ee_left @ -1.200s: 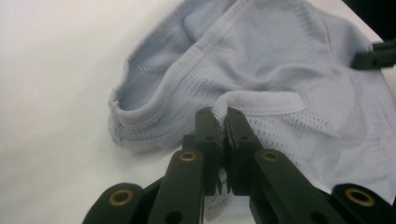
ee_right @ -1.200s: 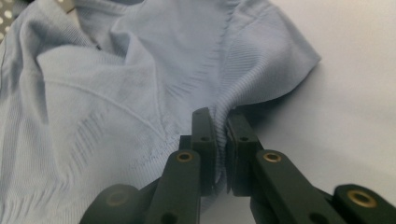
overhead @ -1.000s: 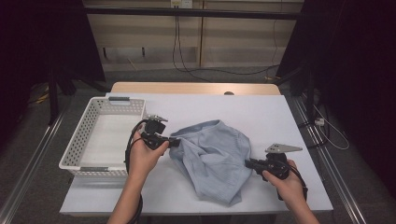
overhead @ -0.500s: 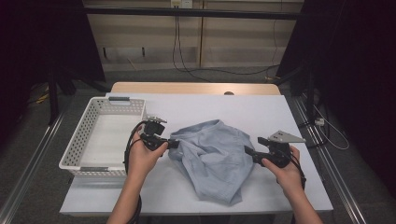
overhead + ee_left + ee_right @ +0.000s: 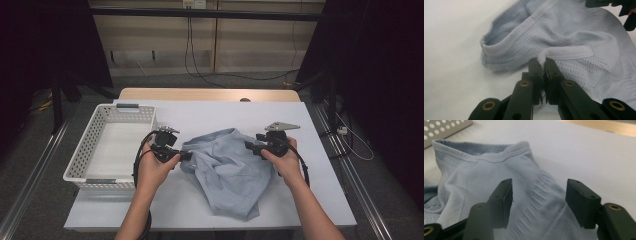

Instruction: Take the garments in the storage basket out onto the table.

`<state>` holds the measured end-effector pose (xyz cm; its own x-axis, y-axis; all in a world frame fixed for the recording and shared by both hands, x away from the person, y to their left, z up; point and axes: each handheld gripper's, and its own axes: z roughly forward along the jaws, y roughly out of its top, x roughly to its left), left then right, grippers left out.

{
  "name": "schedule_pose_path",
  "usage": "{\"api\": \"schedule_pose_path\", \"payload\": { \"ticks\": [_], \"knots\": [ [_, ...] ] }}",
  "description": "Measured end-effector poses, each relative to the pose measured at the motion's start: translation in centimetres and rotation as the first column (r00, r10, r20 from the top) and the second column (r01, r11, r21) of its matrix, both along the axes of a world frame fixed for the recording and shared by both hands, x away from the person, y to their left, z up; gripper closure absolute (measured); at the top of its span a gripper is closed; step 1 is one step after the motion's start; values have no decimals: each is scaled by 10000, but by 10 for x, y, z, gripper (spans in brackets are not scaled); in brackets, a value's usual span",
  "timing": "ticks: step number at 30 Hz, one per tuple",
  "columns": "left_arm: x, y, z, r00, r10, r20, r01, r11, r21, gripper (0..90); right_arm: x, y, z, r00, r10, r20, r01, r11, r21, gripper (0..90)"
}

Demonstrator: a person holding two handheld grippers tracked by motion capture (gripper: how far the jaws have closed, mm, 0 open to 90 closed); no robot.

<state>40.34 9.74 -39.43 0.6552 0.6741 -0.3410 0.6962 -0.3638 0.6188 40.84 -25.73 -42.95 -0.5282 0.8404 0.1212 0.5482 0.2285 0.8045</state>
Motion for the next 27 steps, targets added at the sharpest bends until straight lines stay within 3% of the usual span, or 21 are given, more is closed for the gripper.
{"api": "schedule_pose_path", "payload": {
  "ticks": [4, 5, 6, 12, 17, 25, 27],
  "knots": [
    [0, 1, 0, 10000, 59, 3, -59, 10000, 10, 854, 0, 4, -6, 9968, 473, -648, -491, 9984, -271, 744],
    [0, 2, 0, 10000, 72, 24, -72, 10000, 14, 854, -1, 3, -6, 9957, 545, -753, -559, 9983, -164, 818],
    [0, 2, 0, 10000, 50, 61, -50, 10000, 28, 853, -3, 1, -6, 9957, 492, -783, -495, 9988, -17, 836],
    [0, 0, 0, 9998, 27, 201, -31, 9998, 173, 850, -18, -12, 1, 9961, 105, -873, -84, 9996, 252, 845],
    [0, -2, -1, 9998, 78, 193, -80, 9999, 86, 793, -40, -38, 0, 9962, -331, -807, 370, 9982, 471, 846],
    [2, -2, 0, 9969, 567, 536, -563, 9984, -98, 481, -72, -67, -9, 9929, -591, -1032, 650, 9964, 548, 845],
    [3, -2, 1, 9968, 608, 518, -602, 9981, -139, 461, -77, -70, -9, 9921, -599, -1105, 670, 9958, 618, 845]
  ]
}}
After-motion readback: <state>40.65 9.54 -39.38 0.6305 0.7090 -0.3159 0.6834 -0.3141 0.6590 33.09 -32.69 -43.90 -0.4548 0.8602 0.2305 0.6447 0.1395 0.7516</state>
